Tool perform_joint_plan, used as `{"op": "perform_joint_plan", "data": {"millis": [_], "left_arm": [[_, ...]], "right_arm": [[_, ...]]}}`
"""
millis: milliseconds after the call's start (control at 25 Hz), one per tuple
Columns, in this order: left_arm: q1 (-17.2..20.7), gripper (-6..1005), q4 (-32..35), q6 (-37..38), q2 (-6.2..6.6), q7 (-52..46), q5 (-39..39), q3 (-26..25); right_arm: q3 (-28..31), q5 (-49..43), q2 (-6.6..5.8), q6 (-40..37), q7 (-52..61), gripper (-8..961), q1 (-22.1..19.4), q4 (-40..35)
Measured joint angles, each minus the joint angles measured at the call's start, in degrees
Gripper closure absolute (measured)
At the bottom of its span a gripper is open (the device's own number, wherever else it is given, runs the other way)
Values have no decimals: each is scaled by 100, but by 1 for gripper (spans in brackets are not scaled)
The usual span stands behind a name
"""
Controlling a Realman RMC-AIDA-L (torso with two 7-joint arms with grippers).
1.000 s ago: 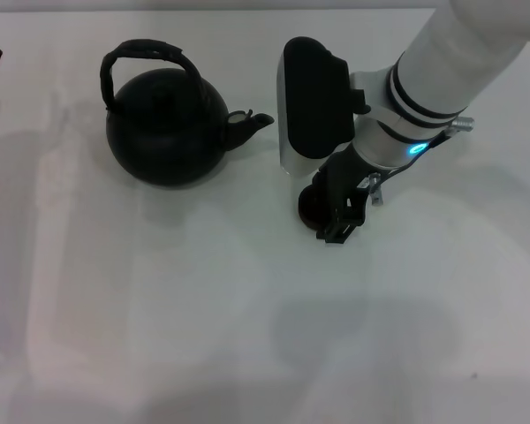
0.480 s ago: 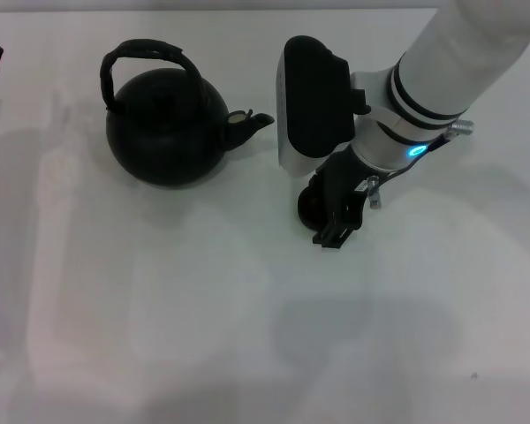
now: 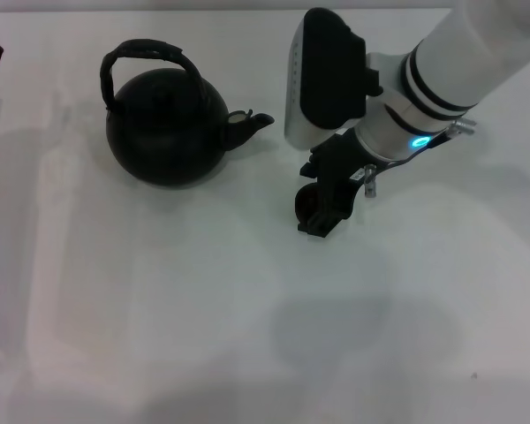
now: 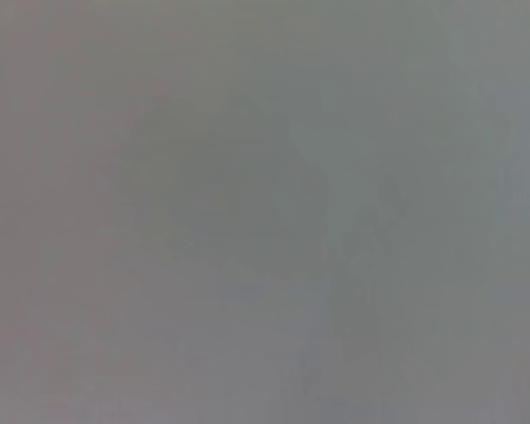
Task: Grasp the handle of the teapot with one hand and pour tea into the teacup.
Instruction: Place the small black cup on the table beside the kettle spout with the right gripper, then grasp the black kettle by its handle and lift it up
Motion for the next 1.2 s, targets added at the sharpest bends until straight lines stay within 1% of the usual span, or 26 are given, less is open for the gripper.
{"op": "perform_joint_plan", "data": {"millis": [160, 400, 520, 600, 640, 680, 720, 800, 880, 1000, 1200], "left_arm": [[-7, 111, 6, 0, 5, 0, 1, 0], [0, 111, -1, 0, 5, 0, -10, 0], [7, 112, -1, 0, 4, 0, -7, -1], [12, 112, -1, 0, 0, 0, -10, -1], [17, 112, -1, 1, -3, 0, -14, 0], [21, 112, -1, 8, -5, 0, -17, 0], [30, 112, -1, 34, -5, 0, -29, -1], [49, 112, -1, 110, -9, 0, -43, 0], [74, 112, -1, 227, -14, 0, -36, 5], [107, 112, -1, 330, -14, 0, -25, 24], [134, 111, -1, 352, -7, 0, -29, 29]], "right_arm": [[233, 177, 0, -23, -160, 107, -72, -2], [913, 640, -23, -310, -655, 108, -240, 26], [1069, 683, -26, -332, -711, 109, -311, 35], [1306, 810, -26, -355, -858, 109, -422, 35], [1691, 1120, -26, -386, -1125, 109, -578, 39], [1691, 1120, -26, -386, -1125, 109, -578, 39], [1888, 1244, -33, -391, -1251, 110, -653, 46], [2413, 1492, -37, -437, -1444, 110, -800, 106], [3069, 1750, -39, -437, -1647, 110, -915, 315], [4100, 2498, -58, -445, -2261, 111, -1066, 945], [5622, 4517, -107, -490, -3457, 112, -1444, 2272]]}}
